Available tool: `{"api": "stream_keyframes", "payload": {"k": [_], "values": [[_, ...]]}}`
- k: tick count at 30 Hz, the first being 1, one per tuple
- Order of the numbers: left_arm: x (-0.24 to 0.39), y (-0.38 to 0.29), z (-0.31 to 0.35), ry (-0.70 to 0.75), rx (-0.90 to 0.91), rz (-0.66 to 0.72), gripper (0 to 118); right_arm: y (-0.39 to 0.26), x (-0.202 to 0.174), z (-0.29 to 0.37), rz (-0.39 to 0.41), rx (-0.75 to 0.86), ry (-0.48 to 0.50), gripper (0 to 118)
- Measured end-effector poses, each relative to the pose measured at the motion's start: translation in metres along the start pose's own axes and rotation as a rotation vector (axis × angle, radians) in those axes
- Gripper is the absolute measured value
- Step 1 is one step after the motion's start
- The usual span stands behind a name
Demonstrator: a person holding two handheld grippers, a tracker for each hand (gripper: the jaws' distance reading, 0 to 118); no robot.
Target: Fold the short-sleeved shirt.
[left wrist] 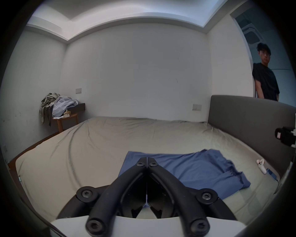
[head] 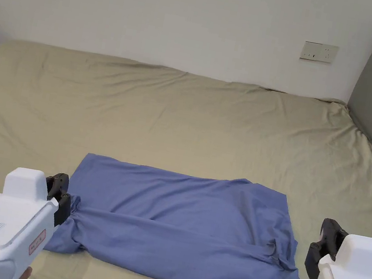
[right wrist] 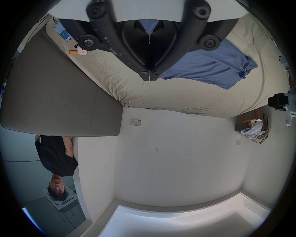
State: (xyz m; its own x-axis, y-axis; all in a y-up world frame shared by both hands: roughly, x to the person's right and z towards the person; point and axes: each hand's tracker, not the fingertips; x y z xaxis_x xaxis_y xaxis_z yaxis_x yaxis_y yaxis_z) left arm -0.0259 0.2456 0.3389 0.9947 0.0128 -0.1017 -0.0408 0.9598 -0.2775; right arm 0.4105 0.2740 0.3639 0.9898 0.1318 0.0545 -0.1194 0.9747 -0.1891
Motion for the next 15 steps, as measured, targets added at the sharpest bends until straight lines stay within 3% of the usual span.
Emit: {"api": "stream_keyframes", "payload": {"k": [3,8,11,12,13,14,15], "values": [[-0.014,0.001,-0.032,0.027,-0.185,-0.003,0,0.001,-0.002,-0.007,0.000,-0.002,-0.001,1],[-0.050,-0.016,-0.095,0.023,-0.456,0.116,0,-0.002,-0.003,-0.022,0.004,-0.026,-0.003,2],[-0.066,-0.032,-0.125,0.016,-0.527,0.115,7,-0.005,-0.004,-0.031,0.009,-0.045,-0.010,1],[-0.069,-0.036,-0.131,0.009,-0.567,0.105,25,-0.007,-0.004,-0.034,0.009,-0.054,-0.015,2],[-0.072,-0.042,-0.139,-0.001,-0.591,0.108,62,-0.009,-0.004,-0.038,0.008,-0.063,-0.018,2],[-0.074,-0.049,-0.147,-0.002,-0.622,0.104,88,-0.011,-0.003,-0.041,0.006,-0.073,-0.021,2],[-0.074,-0.055,-0.152,0.012,-0.645,0.107,106,-0.013,-0.003,-0.045,0.002,-0.081,-0.025,2]]}}
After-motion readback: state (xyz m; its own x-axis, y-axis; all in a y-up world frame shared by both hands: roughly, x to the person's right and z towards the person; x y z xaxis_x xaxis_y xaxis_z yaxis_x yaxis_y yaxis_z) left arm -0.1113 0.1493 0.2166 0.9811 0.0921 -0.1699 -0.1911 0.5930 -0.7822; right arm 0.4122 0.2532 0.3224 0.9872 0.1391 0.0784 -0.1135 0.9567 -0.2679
